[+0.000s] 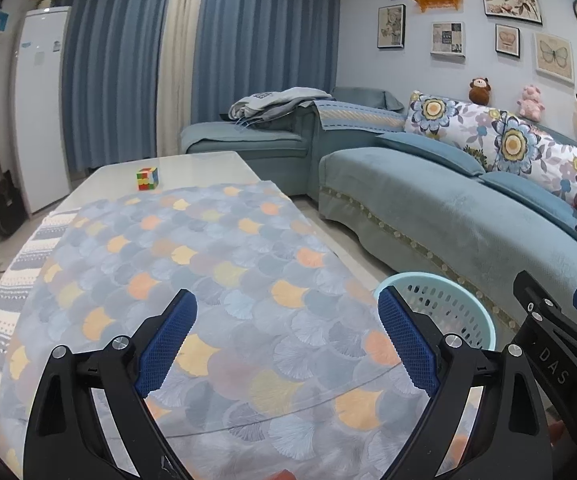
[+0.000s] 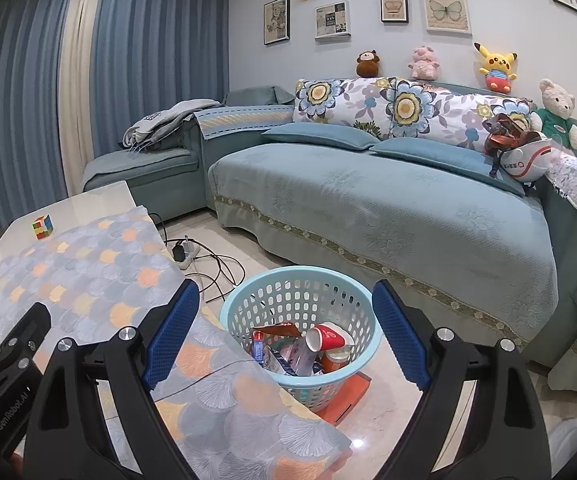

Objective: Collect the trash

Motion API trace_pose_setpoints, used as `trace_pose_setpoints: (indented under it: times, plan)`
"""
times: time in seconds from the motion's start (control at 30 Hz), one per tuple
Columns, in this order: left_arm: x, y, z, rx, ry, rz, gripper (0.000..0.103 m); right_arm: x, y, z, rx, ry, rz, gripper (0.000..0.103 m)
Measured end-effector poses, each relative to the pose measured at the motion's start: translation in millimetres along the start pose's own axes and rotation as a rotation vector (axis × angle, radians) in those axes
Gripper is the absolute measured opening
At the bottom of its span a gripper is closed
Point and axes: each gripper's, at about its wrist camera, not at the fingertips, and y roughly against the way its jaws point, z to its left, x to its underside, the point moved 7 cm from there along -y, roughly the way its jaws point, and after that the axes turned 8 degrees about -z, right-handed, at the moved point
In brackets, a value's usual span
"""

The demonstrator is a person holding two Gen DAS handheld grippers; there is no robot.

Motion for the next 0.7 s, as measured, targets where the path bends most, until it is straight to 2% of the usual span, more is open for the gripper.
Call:
trace_pose_setpoints:
  times: [0.7]
  plan:
    - [0.0,-0.8,3.8,-0.009,0.026,0.011,0.09,3.3,-6.5,1.2,-0.012,0.002,0.023,0.084]
